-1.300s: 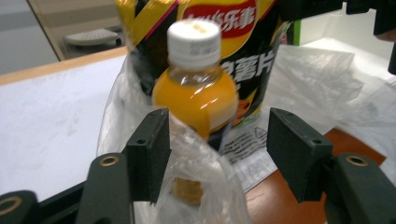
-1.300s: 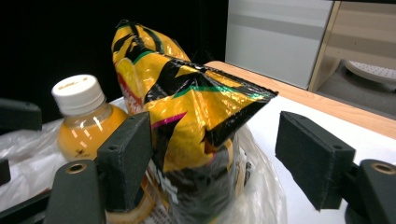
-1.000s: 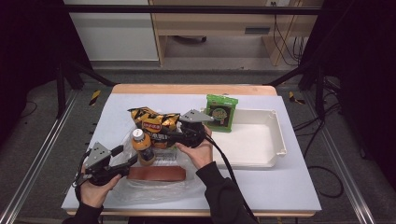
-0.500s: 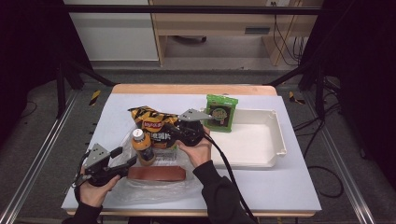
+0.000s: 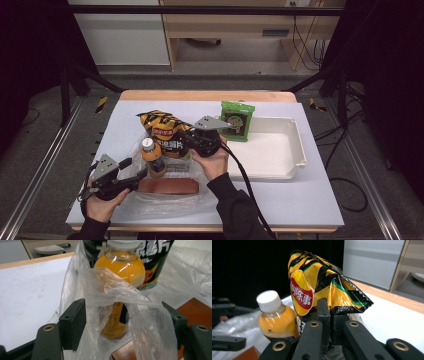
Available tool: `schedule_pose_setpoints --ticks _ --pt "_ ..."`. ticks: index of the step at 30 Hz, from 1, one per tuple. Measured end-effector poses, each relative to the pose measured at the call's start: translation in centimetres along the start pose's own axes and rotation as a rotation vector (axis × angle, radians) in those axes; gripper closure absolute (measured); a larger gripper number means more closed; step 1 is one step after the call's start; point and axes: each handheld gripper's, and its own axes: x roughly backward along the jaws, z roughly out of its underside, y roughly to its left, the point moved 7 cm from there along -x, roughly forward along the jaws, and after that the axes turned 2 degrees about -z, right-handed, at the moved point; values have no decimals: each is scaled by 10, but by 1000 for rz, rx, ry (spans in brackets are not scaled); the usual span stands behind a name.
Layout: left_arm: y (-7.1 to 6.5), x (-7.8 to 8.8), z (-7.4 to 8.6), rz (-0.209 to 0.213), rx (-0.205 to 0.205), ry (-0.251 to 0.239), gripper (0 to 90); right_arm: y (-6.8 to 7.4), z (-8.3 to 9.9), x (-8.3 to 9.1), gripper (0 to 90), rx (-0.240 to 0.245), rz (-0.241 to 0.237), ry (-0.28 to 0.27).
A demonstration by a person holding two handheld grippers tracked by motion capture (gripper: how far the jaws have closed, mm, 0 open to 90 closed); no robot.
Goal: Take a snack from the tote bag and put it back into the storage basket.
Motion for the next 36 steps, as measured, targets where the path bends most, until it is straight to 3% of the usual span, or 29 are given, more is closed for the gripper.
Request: schedule_pose_setpoints --ticks 6,13,22,36 --pt "0 -1 1 1 4 1 299 3 -15 10 880 1 -7 -52" --pt "1 0 1 1 9 -2 291 8 -25 15 880 10 -8 -59" --pt "0 -1 1 -2 7 3 288 6 -44 32 882 13 -4 -115" --pt "0 -1 1 2 9 1 284 20 -76 34 884 54 -11 -187"
